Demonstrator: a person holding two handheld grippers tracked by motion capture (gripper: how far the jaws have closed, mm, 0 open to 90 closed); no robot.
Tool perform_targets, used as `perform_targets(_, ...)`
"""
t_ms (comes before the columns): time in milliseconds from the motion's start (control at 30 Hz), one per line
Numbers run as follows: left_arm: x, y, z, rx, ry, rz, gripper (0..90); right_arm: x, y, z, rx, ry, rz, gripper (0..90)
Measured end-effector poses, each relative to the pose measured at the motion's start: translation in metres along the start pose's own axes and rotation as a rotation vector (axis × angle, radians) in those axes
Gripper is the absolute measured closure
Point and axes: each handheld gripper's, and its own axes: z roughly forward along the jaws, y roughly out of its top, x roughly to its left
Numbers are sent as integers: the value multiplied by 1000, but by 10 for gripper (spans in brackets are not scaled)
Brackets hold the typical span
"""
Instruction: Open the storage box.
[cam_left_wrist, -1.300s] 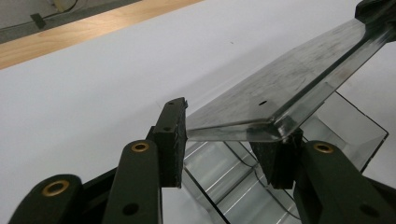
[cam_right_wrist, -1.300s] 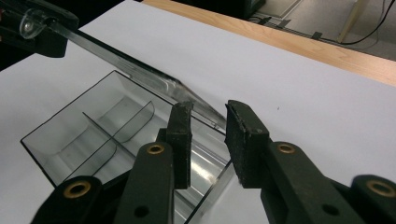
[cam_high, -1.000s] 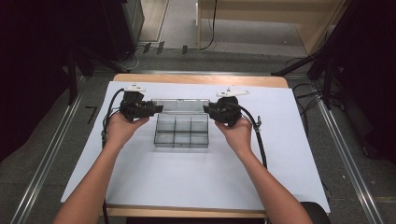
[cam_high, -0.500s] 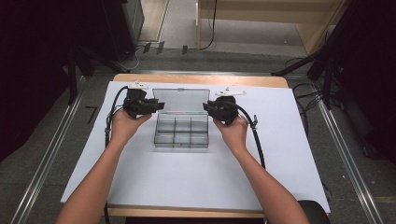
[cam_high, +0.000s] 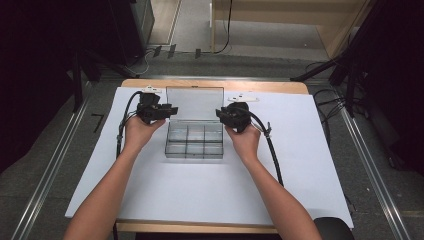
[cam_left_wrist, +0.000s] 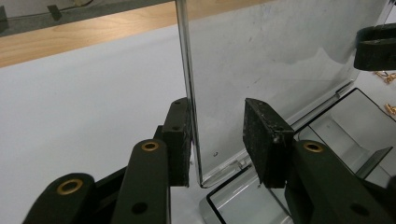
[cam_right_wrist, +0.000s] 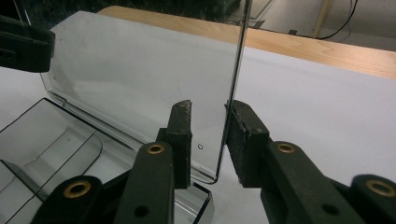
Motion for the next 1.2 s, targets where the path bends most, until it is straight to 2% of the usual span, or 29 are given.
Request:
perform_targets(167,1,-1,6,17,15,-2,624,1,-2,5,7,-12,2,700)
perform_targets(267,1,-2,13,33,42,-6,617,-1,-4,11,14,-10,28,676)
perform_targets(367,2,-3,15,30,32,-29,602,-2,-5,13,17,-5,53,660)
perform_targets(567,3,-2,19,52,34,-50,561,-1,-6,18,20,-11,62,601)
perform_targets(667,4,-1,21,62,26,-72,548,-2,-7,20,25,2,100,595)
perform_targets(1100,7,-2,28,82,5,-115,487,-3,-8,27,37,10,162,526)
perform_targets(1200,6,-2,29,91,8,-115,468,-1,-9,28,38,3,157,498)
